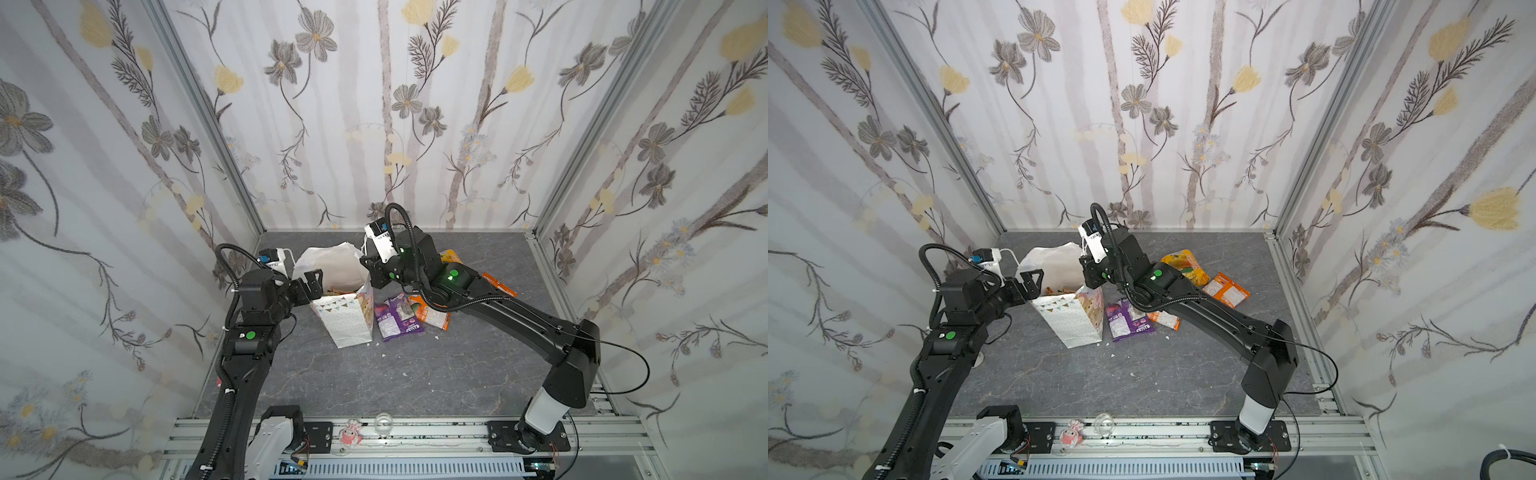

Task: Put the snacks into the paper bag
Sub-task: 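Withdraw the right gripper from the paper bag back toward the snack pile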

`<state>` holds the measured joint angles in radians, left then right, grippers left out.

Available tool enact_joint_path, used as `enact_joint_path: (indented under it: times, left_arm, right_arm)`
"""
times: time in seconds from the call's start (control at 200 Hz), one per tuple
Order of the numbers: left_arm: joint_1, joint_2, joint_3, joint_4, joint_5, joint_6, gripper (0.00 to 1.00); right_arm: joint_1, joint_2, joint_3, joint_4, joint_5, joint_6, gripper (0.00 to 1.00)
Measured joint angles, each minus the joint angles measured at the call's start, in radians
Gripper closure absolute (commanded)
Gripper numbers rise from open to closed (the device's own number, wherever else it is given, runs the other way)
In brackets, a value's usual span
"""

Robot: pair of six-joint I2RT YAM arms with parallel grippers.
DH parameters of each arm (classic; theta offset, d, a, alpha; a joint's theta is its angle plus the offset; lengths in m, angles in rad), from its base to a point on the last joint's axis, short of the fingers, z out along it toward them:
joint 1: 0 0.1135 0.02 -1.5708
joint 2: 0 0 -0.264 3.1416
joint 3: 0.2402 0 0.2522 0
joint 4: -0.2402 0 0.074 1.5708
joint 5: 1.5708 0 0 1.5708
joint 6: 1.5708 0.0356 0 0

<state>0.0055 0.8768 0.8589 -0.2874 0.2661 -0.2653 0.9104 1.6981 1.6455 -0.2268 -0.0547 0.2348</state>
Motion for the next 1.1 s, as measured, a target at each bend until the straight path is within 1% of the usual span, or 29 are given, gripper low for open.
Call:
enact_joint_path:
  times: [0.095,0.13,0.22,0.255,0.305,0.37,0.405,0.44,0.47,0.505,0.545,0.609,0.619,0.654,0.744,0.884,1.099]
  left_arm:
    - [0.0,0.0,0.0,0.0,0.0,0.0,0.0]
    - [0.0,0.0,0.0,0.0,0.0,0.0,0.0]
    - [0.0,0.002,0.0,0.0,0.0,0.0,0.0]
    - [0.0,0.003,0.0,0.0,0.0,0.0,0.0]
    - [0.0,0.005,0.0,0.0,0.0,0.0,0.0]
    - [0.0,0.005,0.0,0.0,0.0,0.0,0.0]
    - [0.0,0.005,0.0,0.0,0.0,0.001,0.0]
    - [0.0,0.005,0.003,-0.004,-0.001,0.002,0.0]
    - [0.0,0.005,0.007,-0.011,-0.002,0.004,0.0]
    - [0.0,0.003,0.012,-0.019,-0.004,0.005,0.0]
    - [0.0,-0.005,0.013,-0.024,-0.012,0.01,0.0]
    - [0.0,-0.026,0.006,-0.032,-0.031,0.014,0.0]
    - [0.0,-0.029,0.003,-0.032,-0.032,0.016,0.0]
    - [0.0,-0.042,-0.007,-0.033,-0.035,0.018,0.0]
    - [0.0,-0.061,-0.024,-0.05,-0.052,0.023,0.0]
    - [0.0,-0.087,-0.037,-0.061,-0.071,0.024,0.0]
    - [0.0,-0.085,-0.063,-0.069,-0.079,0.026,0.0]
  right_arm:
    - [-0.011,-0.033,-0.067,0.008,0.002,0.018,1.0]
    - [-0.016,-0.039,-0.085,0.008,0.002,0.019,0.97]
    - [-0.019,-0.042,-0.104,0.017,0.001,0.027,0.94]
    - [-0.019,-0.042,-0.106,0.017,0.001,0.03,0.9]
    - [-0.017,-0.042,-0.106,0.021,0.001,0.035,0.8]
    - [-0.017,-0.045,-0.106,0.02,0.001,0.037,0.8]
    - [-0.017,-0.049,-0.106,0.017,0.001,0.037,0.78]
    - [-0.017,-0.053,-0.106,0.014,0.001,0.037,0.73]
    - [-0.017,-0.061,-0.108,0.013,0.002,0.037,0.64]
    - [-0.017,-0.071,-0.114,0.013,0.002,0.037,0.58]
    - [-0.015,-0.097,-0.131,0.01,0.011,0.038,0.52]
    - [-0.011,-0.151,-0.166,0.004,0.031,0.037,0.46]
    - [-0.01,-0.161,-0.174,0.007,0.035,0.037,0.44]
    - [-0.005,-0.198,-0.203,0.011,0.043,0.042,0.4]
    - [0.011,-0.3,-0.304,0.03,0.08,0.051,0.36]
    - [0.019,-0.461,-0.482,0.029,0.124,0.091,0.35]
    - [0.0,-0.643,-0.801,0.029,0.217,0.212,0.35]
